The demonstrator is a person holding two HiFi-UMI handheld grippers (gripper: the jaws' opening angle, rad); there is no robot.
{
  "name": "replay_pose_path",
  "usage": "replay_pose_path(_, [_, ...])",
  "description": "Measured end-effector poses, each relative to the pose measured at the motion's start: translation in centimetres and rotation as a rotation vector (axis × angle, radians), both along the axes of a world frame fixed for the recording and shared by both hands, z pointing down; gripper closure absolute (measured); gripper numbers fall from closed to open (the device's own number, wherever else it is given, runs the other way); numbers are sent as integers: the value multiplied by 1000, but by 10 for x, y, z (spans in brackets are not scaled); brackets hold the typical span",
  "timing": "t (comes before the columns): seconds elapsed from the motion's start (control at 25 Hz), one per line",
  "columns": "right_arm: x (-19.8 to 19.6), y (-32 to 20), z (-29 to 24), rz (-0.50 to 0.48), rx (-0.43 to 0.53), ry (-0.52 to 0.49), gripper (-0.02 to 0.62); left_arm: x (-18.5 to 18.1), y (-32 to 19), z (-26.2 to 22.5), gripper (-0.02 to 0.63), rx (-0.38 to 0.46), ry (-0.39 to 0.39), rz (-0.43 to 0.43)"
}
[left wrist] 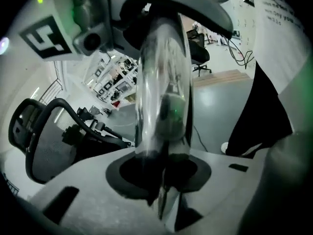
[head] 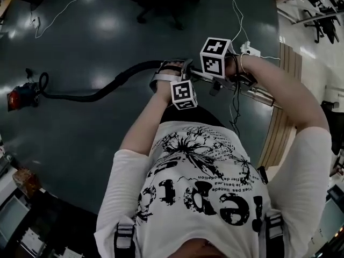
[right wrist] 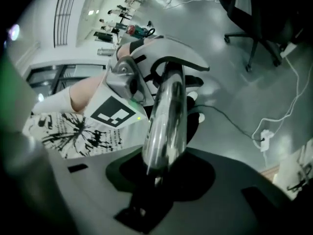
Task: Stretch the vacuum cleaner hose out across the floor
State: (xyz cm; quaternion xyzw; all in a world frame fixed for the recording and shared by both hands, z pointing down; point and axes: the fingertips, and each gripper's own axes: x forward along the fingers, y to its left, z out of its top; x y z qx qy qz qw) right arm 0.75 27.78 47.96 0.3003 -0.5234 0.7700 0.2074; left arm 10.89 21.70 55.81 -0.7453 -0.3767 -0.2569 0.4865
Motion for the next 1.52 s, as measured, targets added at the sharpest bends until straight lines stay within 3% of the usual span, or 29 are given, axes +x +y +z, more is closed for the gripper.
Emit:
replay_pose_path(0.12, [8,16,3,-178,0,198,466,4,5,3,491,86,-50,27])
replay_pose_path(0.28, [27,13,-4,-464,50,511,404,1,11,0,503,110,-100,116])
replay_pose_path(0.36, [51,6,-22,-599,102,764,364,6,15,-1,506,92,-138,129])
replay_pose_path(0.52, [96,0,-96,-797,175,1355,364,30,32,-15,506,4,-252,128])
replay_pose_path(0.56, [99,0,-114,-823,187,1469,364,36,36,-21,506,-7,-284,133])
replay_pose_path(0.64, [104,16,-137,-963,128,1597,364,45,42,-34,506,-1,-341,159])
replay_pose_path(0.72, [113,35,-150,-1085,28,1671,364,48,49,-45,506,17,-404,212])
replay_pose_path(0.8, [125,50,-152,-1105,-60,1714,365,39,61,-56,506,13,-498,284])
replay_pose_path(0.96, [141,76,-158,-1201,-225,1777,365,-7,93,-83,506,-35,-749,456])
replay_pose_path(1.12, [142,112,-163,-1302,-344,1772,367,-66,115,-104,506,-37,-996,649])
replay_pose_path(1.28, [143,139,-161,-1317,-300,1801,386,-103,140,-112,506,-53,-1184,733])
replay_pose_path(1.4, [158,158,-155,-1345,-244,1821,464,-97,164,-108,506,-65,-1235,707])
replay_pose_path(1.52, [167,190,-139,-1360,-204,1763,542,-94,192,-105,506,-68,-1277,646])
